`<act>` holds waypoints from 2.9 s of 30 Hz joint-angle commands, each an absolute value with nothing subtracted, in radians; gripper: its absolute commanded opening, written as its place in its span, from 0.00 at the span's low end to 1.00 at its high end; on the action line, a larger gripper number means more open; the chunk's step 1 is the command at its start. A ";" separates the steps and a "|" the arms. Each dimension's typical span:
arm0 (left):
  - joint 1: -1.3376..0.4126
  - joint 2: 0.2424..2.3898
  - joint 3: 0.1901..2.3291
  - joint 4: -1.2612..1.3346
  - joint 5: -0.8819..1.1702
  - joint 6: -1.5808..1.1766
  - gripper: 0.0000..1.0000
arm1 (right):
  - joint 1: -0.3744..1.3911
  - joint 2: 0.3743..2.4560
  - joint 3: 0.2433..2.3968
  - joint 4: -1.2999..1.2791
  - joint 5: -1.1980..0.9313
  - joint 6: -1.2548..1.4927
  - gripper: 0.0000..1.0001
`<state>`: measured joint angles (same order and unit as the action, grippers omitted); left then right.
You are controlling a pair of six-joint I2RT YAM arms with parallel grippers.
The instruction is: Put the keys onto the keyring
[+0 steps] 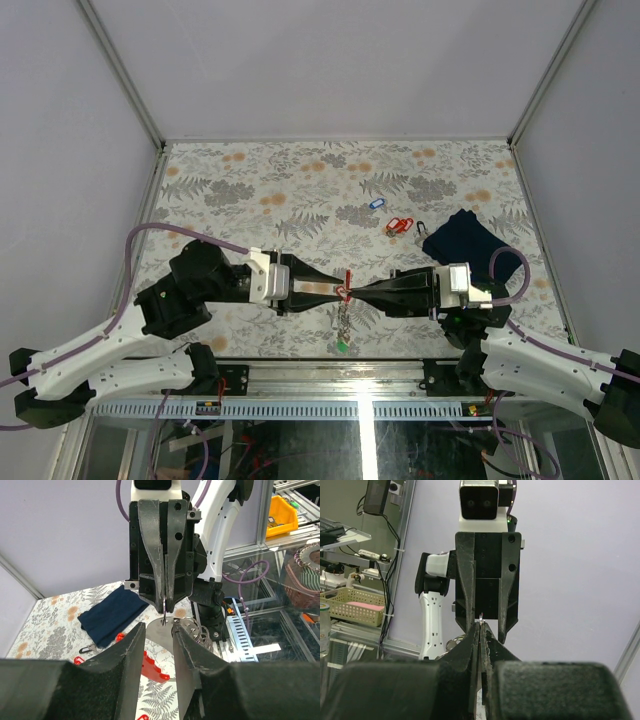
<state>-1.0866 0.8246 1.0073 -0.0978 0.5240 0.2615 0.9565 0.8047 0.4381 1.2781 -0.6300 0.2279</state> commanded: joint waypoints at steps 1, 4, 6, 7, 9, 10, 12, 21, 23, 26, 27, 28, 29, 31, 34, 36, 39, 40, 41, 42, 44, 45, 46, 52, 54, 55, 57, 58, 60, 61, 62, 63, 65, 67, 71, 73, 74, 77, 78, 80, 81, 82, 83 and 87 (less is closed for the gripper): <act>-1.086 0.823 1.039 -0.033 0.547 0.252 0.27 | 0.961 0.785 0.479 1.310 -0.635 0.206 0.00; -1.087 0.823 1.042 -0.032 0.554 0.252 0.27 | 0.961 0.781 0.478 1.289 -0.637 0.193 0.00; -1.087 0.824 1.042 -0.032 0.558 0.252 0.26 | 0.960 0.779 0.476 1.276 -0.635 0.184 0.00; -1.087 0.822 1.042 -0.032 0.557 0.253 0.26 | 0.961 0.777 0.475 1.272 -0.634 0.181 0.00; -1.087 0.824 1.042 -0.037 0.558 0.253 0.25 | 0.960 0.773 0.474 1.267 -0.634 0.178 0.00; -1.087 0.826 1.043 -0.040 0.556 0.254 0.25 | 0.960 0.772 0.474 1.266 -0.634 0.177 0.00; -1.087 0.829 1.045 -0.049 0.553 0.256 0.22 | 0.962 0.773 0.475 1.264 -0.635 0.177 0.00; -1.086 0.856 1.073 -0.099 0.532 0.266 0.04 | 0.961 0.772 0.480 1.238 -0.660 0.175 0.00; -1.086 0.863 1.084 -0.115 0.529 0.274 0.00 | 0.960 0.770 0.481 1.222 -0.666 0.168 0.00; -1.087 0.864 1.095 -0.132 0.534 0.284 0.00 | 0.960 0.744 0.480 1.156 -0.655 0.128 0.05; -1.087 0.864 1.098 -0.138 0.535 0.287 0.00 | 0.961 0.729 0.481 1.104 -0.646 0.108 0.08; -1.086 0.863 1.101 -0.145 0.536 0.289 0.00 | 0.961 0.712 0.480 1.065 -0.638 0.084 0.11; -1.086 0.862 1.102 -0.150 0.536 0.293 0.00 | 0.961 0.696 0.480 1.024 -0.629 0.052 0.16; -1.086 0.861 1.108 -0.162 0.533 0.297 0.00 | 0.961 0.655 0.483 0.940 -0.606 0.005 0.21; -1.086 0.861 1.116 -0.183 0.525 0.305 0.00 | 0.960 0.596 0.510 0.776 -0.557 -0.068 0.28; -1.087 0.864 1.122 -0.198 0.522 0.311 0.00 | 0.960 0.572 0.553 0.639 -0.534 -0.115 0.30; -1.088 0.871 1.136 -0.229 0.508 0.320 0.00 | 0.961 0.572 0.632 0.424 -0.515 -0.167 0.32; -1.086 0.876 1.143 -0.244 0.505 0.326 0.00 | 0.961 0.579 0.663 0.354 -0.513 -0.181 0.33; -1.086 0.881 1.150 -0.259 0.500 0.331 0.00 | 0.961 0.587 0.687 0.298 -0.515 -0.195 0.33; -1.087 0.886 1.159 -0.274 0.494 0.334 0.00 | 0.961 0.594 0.710 0.248 -0.518 -0.205 0.33; -1.087 0.899 1.178 -0.307 0.483 0.343 0.00 | 0.960 0.611 0.744 0.178 -0.530 -0.215 0.34; -1.087 0.906 1.188 -0.322 0.479 0.348 0.00 | 0.960 0.619 0.758 0.153 -0.537 -0.220 0.35; -1.086 0.913 1.197 -0.337 0.476 0.351 0.00 | 0.960 0.627 0.770 0.132 -0.540 -0.223 0.35; -1.086 0.946 1.230 -0.389 0.460 0.366 0.00 | 0.961 0.657 0.820 0.079 -0.577 -0.234 0.33; -1.087 0.951 1.235 -0.399 0.459 0.370 0.00 | 0.961 0.658 0.823 0.080 -0.581 -0.234 0.33; -1.087 0.954 1.237 -0.403 0.461 0.371 0.00 | 0.962 0.658 0.822 0.083 -0.580 -0.234 0.33; -1.087 0.960 1.240 -0.409 0.464 0.371 0.00 | 0.961 0.655 0.819 0.094 -0.577 -0.234 0.33; -1.087 0.961 1.241 -0.411 0.467 0.374 0.00 | 0.961 0.653 0.818 0.099 -0.575 -0.232 0.33; -1.088 0.963 1.243 -0.414 0.469 0.374 0.00 | 0.961 0.652 0.815 0.112 -0.577 -0.227 0.33; -1.088 0.965 1.244 -0.414 0.470 0.373 0.00 | 0.961 0.652 0.815 0.118 -0.577 -0.227 0.33; -1.089 0.965 1.245 -0.415 0.471 0.375 0.00 | 0.961 0.651 0.814 0.122 -0.577 -0.227 0.32; -1.088 0.967 1.245 -0.416 0.472 0.376 0.00 | 0.960 0.650 0.813 0.126 -0.575 -0.227 0.32; -1.089 0.968 1.245 -0.416 0.471 0.376 0.00 | 0.961 0.649 0.812 0.133 -0.579 -0.225 0.31; -1.088 0.970 1.246 -0.418 0.471 0.378 0.00 | 0.960 0.650 0.810 0.138 -0.581 -0.224 0.31; -1.088 0.971 1.248 -0.421 0.468 0.380 0.00 | 0.960 0.645 0.803 0.146 -0.578 -0.225 0.30; -1.088 0.971 1.248 -0.422 0.468 0.382 0.00 | 0.960 0.639 0.798 0.156 -0.568 -0.224 0.29; -1.089 0.972 1.248 -0.422 0.468 0.382 0.00 | 0.960 0.636 0.795 0.161 -0.564 -0.225 0.28; -1.088 0.975 1.248 -0.426 0.469 0.384 0.00 | 0.960 0.630 0.790 0.175 -0.557 -0.222 0.26; -1.088 0.976 1.248 -0.427 0.468 0.384 0.00 | 0.960 0.630 0.788 0.177 -0.557 -0.220 0.26; -1.089 0.977 1.249 -0.426 0.469 0.385 0.00 | 0.961 0.632 0.789 0.178 -0.557 -0.221 0.27; -1.089 0.977 1.249 -0.426 0.469 0.385 0.00 | 0.961 0.634 0.787 0.178 -0.558 -0.219 0.27; -1.088 0.976 1.249 -0.426 0.468 0.385 0.00 | 0.961 0.637 0.787 0.178 -0.560 -0.219 0.27; -1.088 0.976 1.249 -0.426 0.469 0.383 0.00 | 0.961 0.639 0.786 0.179 -0.564 -0.217 0.26; -1.088 0.976 1.250 -0.426 0.470 0.381 0.00 | 0.961 0.652 0.777 0.179 -0.566 -0.220 0.26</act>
<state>-1.0866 0.9813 1.2007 -0.4503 0.4740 0.3740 0.9565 0.6422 0.7715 0.1234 -0.5663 -0.2249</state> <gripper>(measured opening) 0.008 0.262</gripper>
